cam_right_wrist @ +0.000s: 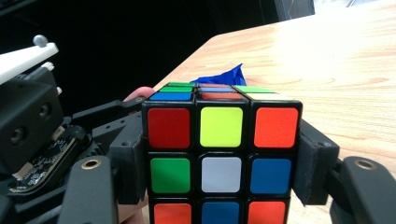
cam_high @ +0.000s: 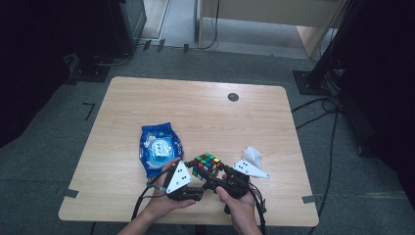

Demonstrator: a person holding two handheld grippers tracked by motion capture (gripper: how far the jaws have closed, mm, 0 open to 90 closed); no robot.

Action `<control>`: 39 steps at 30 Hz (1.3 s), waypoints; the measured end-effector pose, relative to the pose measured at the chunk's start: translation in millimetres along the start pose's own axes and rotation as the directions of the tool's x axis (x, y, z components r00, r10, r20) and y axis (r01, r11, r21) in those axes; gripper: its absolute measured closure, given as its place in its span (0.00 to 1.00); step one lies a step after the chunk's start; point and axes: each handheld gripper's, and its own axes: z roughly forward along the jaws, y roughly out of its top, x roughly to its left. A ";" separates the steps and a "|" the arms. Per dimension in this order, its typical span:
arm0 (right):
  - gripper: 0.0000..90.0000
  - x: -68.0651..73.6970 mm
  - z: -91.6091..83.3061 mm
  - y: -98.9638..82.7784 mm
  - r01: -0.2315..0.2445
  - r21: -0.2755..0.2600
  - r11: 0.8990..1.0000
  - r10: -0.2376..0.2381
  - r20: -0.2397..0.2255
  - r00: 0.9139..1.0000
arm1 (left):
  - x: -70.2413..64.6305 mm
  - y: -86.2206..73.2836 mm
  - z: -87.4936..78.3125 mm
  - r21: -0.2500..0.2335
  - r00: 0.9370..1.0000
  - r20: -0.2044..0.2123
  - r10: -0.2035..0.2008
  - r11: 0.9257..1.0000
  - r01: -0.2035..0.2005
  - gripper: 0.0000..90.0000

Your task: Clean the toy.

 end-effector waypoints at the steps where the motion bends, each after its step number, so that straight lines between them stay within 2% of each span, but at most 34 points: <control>1: 0.38 -0.5 -0.1 0.3 -0.003 0.002 1.000 0.003 -0.003 1.000 | 0.1 -0.3 -0.2 0.000 1.000 0.000 0.007 1.000 -0.007 0.25; 4: 0.36 -1.7 -0.7 0.7 0.002 0.013 1.000 -0.002 0.002 1.000 | 1.0 -1.4 -1.4 0.000 1.000 0.011 0.027 1.000 -0.027 0.27; 6: 0.35 -2.9 -1.7 1.3 -0.002 0.012 1.000 0.002 0.006 1.000 | 2.5 -2.7 -3.1 -0.005 0.999 0.008 0.037 0.999 -0.037 0.33; 8: 0.35 -5.2 -3.9 3.1 -0.012 0.012 1.000 0.012 0.003 1.000 | 5.0 -2.9 -5.0 -0.016 0.999 0.019 0.031 0.999 -0.030 0.37; 12: 0.36 -5.3 -4.5 3.5 -0.018 0.021 1.000 0.018 -0.003 1.000 | 3.8 -4.1 -4.4 -0.015 0.999 0.013 0.051 0.999 -0.050 0.37; 14: 0.38 -5.1 -4.9 2.8 -0.028 0.016 0.999 0.028 0.006 1.000 | 0.9 -4.0 -2.7 -0.009 0.998 -0.014 0.063 0.998 -0.063 0.36; 16: 0.38 -3.7 -4.4 1.9 -0.024 0.015 1.000 0.024 0.015 1.000 | 0.2 -2.9 -1.6 -0.010 0.999 -0.011 0.040 0.999 -0.040 0.35; 20: 0.38 -1.4 -1.5 -0.5 -0.018 0.024 1.000 0.018 0.012 1.000 | -0.3 -1.4 -2.0 -0.013 0.999 -0.019 0.031 0.999 -0.031 0.32; 24: 0.38 -1.0 0.8 -2.0 -0.024 0.041 0.999 0.023 0.008 1.000 | -0.5 -1.4 -2.8 -0.008 0.998 -0.042 0.040 0.999 -0.040 0.36; 28: 0.36 -2.9 -0.5 0.0 -0.035 0.043 0.998 0.035 -0.007 0.999 | 2.2 -2.4 -4.9 -0.009 0.999 -0.021 0.046 0.999 -0.046 0.37; 31: 0.36 -4.5 -1.3 1.9 -0.042 0.041 0.998 0.042 -0.011 0.999 | 2.2 -3.7 -4.5 -0.008 0.999 -0.022 0.046 0.999 -0.047 0.37; 34: 0.37 -6.0 -1.5 1.6 -0.050 0.047 0.998 0.051 -0.017 0.999 | 0.3 -3.9 -3.6 -0.001 0.997 -0.036 0.066 0.998 -0.066 0.38; 39: 0.38 -4.7 -1.0 0.2 -0.038 0.057 0.998 0.038 -0.001 0.999 | -1.1 -3.7 0.3 0.020 0.998 -0.040 0.049 0.999 -0.048 0.35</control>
